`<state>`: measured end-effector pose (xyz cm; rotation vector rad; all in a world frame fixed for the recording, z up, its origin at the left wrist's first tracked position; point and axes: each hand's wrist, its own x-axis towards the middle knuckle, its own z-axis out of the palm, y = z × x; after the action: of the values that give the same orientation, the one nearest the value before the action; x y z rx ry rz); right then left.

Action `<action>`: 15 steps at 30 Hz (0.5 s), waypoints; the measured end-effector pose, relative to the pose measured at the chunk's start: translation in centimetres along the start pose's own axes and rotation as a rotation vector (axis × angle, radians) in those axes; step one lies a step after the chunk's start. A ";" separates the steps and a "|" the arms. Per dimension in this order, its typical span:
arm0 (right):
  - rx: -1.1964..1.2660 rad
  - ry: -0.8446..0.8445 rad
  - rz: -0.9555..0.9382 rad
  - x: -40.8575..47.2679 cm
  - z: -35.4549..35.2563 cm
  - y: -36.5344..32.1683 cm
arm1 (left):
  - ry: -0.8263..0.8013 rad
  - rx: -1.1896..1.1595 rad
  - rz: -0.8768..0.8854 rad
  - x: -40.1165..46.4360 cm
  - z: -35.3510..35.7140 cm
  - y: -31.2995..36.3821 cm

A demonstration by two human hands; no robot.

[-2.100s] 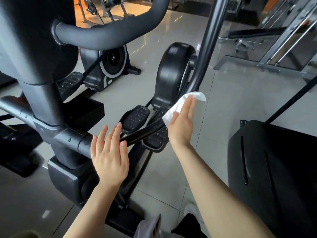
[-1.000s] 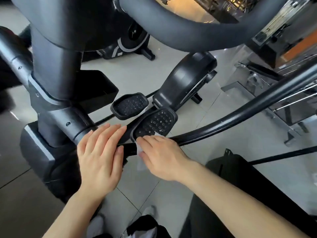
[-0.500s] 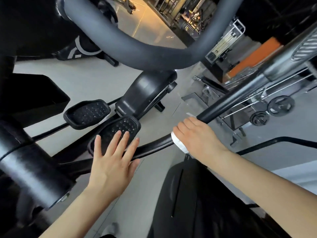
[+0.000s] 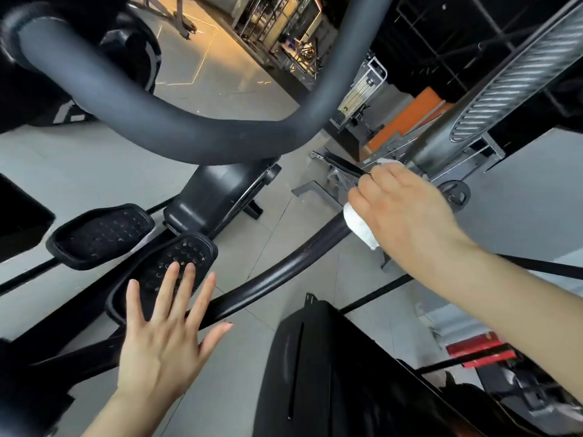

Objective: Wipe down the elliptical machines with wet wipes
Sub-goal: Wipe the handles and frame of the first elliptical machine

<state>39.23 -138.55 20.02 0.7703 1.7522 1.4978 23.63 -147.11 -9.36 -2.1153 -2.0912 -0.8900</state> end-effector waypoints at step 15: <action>0.384 0.404 0.061 -0.8 4.2 -2.3 | -0.025 -0.096 -0.118 0.5 -0.6 0.6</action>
<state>43.11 -137.14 17.43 0.7470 2.3866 1.4464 23.91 -146.97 -8.51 -2.0757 -2.2501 -1.0019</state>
